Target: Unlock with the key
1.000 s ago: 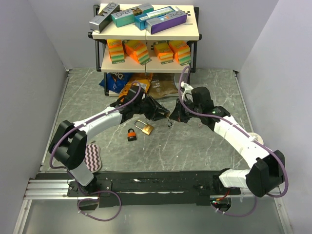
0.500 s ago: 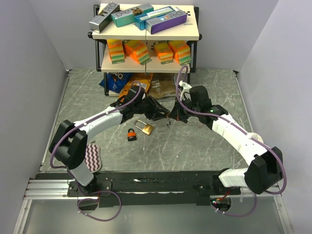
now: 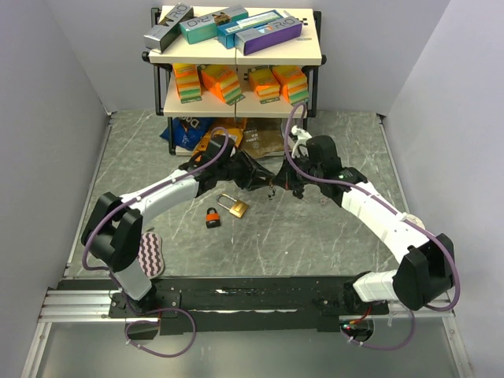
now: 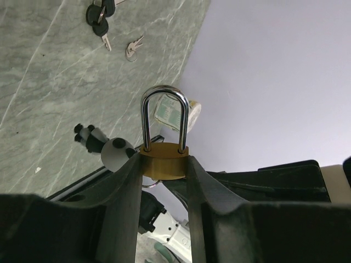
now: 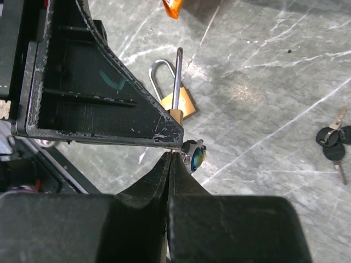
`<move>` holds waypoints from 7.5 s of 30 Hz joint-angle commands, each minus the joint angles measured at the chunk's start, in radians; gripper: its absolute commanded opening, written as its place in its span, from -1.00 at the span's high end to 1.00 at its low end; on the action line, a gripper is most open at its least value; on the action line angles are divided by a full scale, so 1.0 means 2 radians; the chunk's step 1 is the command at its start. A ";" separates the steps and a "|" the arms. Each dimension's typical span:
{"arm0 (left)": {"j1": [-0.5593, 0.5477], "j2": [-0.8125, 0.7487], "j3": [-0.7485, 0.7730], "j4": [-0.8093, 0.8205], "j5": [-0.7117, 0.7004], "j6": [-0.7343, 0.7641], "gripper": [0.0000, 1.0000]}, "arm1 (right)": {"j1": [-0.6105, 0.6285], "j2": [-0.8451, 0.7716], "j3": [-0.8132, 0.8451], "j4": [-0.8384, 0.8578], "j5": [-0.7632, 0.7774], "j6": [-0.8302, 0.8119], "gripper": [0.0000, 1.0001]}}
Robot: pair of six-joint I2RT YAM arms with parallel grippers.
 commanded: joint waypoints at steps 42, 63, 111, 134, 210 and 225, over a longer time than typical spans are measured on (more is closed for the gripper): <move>0.006 -0.046 0.029 0.101 0.035 0.099 0.98 | -0.105 -0.056 -0.040 0.071 -0.128 0.088 0.34; 0.043 -0.087 -0.013 0.054 0.279 0.378 0.98 | -0.148 -0.032 0.088 0.033 -0.334 0.001 -0.49; 0.042 -0.108 -0.025 0.004 0.345 0.420 0.98 | -0.035 0.054 0.084 0.050 -0.403 0.009 0.30; 0.001 -0.067 0.056 -0.171 0.052 0.523 0.98 | 0.001 0.109 0.169 -0.081 -0.216 -0.026 1.00; 0.367 0.269 0.231 -0.426 -0.302 0.659 0.82 | -0.058 0.085 0.162 -0.085 -0.099 -0.021 -0.50; 0.324 0.207 0.218 -0.368 -0.330 0.649 -0.68 | -0.062 0.080 0.166 -0.115 -0.089 -0.050 -0.50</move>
